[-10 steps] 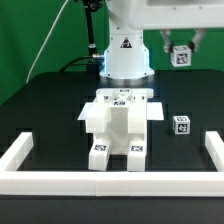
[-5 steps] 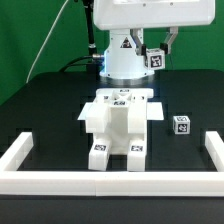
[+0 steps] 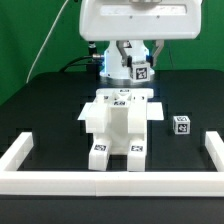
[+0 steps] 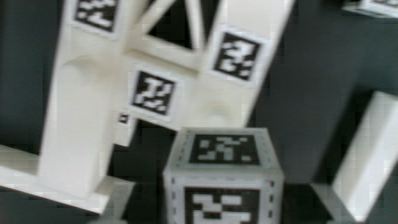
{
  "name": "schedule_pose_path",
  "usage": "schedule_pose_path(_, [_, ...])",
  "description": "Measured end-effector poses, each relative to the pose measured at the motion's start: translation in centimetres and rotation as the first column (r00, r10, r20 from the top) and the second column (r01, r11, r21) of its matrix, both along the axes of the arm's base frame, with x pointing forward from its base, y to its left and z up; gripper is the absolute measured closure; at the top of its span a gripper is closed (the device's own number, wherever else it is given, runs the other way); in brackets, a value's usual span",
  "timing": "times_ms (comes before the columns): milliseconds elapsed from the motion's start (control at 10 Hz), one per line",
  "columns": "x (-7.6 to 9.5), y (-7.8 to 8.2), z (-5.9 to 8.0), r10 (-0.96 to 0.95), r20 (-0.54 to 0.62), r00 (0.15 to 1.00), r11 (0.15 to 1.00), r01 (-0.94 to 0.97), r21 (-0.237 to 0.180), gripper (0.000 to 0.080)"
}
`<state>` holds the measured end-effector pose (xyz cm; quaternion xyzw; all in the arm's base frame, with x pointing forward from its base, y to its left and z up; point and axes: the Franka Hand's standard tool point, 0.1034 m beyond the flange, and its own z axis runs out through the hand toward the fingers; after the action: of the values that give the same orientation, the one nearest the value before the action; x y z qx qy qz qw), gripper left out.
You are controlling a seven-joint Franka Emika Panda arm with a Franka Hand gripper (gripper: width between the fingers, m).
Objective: Assemble chair
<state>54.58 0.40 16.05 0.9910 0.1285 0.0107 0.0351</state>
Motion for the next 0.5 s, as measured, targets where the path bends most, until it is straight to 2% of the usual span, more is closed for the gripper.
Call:
schedule_pose_path(200, [-0.4, -0.1, -1.4, 0.000, 0.008, 1.000, 1.000, 0.000, -0.007, 0.0517])
schedule_pose_path(500, [-0.7, 0.0, -2.0, -0.002, -0.003, 1.000, 1.000, 0.002, -0.011, 0.0517])
